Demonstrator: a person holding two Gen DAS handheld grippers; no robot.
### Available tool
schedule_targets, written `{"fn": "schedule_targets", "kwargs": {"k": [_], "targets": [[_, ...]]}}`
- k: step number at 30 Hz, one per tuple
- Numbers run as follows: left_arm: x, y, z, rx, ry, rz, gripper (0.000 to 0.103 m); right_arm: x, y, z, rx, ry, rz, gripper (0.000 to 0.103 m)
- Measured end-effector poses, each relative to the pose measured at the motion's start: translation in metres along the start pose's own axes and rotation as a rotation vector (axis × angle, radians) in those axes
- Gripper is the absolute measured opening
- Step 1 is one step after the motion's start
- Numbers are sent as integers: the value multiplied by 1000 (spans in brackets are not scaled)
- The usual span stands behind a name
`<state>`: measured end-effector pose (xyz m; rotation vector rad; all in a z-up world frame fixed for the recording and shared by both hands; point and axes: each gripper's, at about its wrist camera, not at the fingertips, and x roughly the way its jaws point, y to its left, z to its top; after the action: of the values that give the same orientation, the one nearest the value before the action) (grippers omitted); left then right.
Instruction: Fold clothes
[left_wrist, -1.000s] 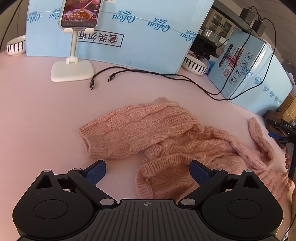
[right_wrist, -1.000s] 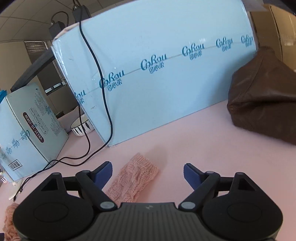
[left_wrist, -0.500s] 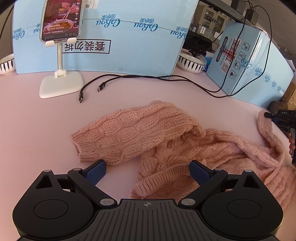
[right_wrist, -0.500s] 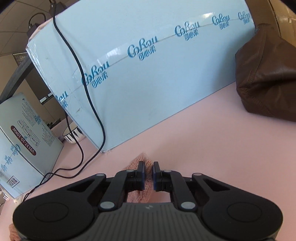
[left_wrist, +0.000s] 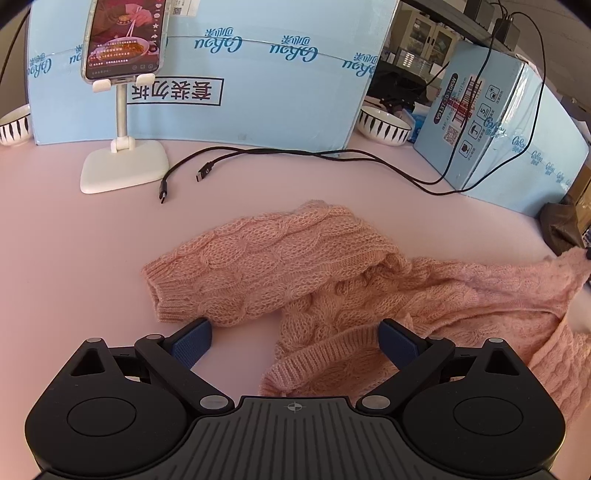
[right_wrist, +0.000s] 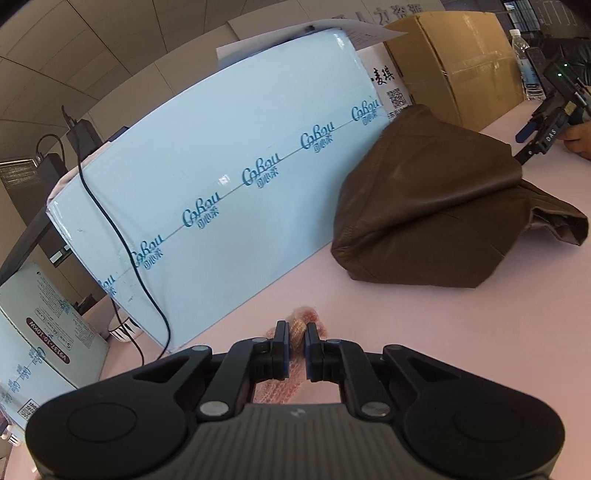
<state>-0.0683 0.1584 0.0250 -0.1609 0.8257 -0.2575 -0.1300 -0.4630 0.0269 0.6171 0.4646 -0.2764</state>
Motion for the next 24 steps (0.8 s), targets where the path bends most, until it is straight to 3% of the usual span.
{"fn": "schedule_targets", "kwargs": {"k": [5,10,14,17,19,21,24], "targets": [[-21,-2,-6,4,-47,35,98,-1,-20,-23,48,31,-86,9],[-41,1,-8,27,-64,66,98,0,-18,-46,-48,-5,-147,10],[-54,8,-12,3,-85,63,98,9,-11,-53,-162,14,-189,25],[-62,9,-17,2,-92,37,98,4,-3,-48,-185,23,-201,55],[-64,1,-22,58,-92,38,98,-9,12,-42,-211,-52,-144,61],[-59,-15,-29,181,-90,99,98,-18,29,-39,-261,-82,-64,76],[-44,-26,-42,261,-65,111,98,-26,73,-40,-429,-50,152,85]]}}
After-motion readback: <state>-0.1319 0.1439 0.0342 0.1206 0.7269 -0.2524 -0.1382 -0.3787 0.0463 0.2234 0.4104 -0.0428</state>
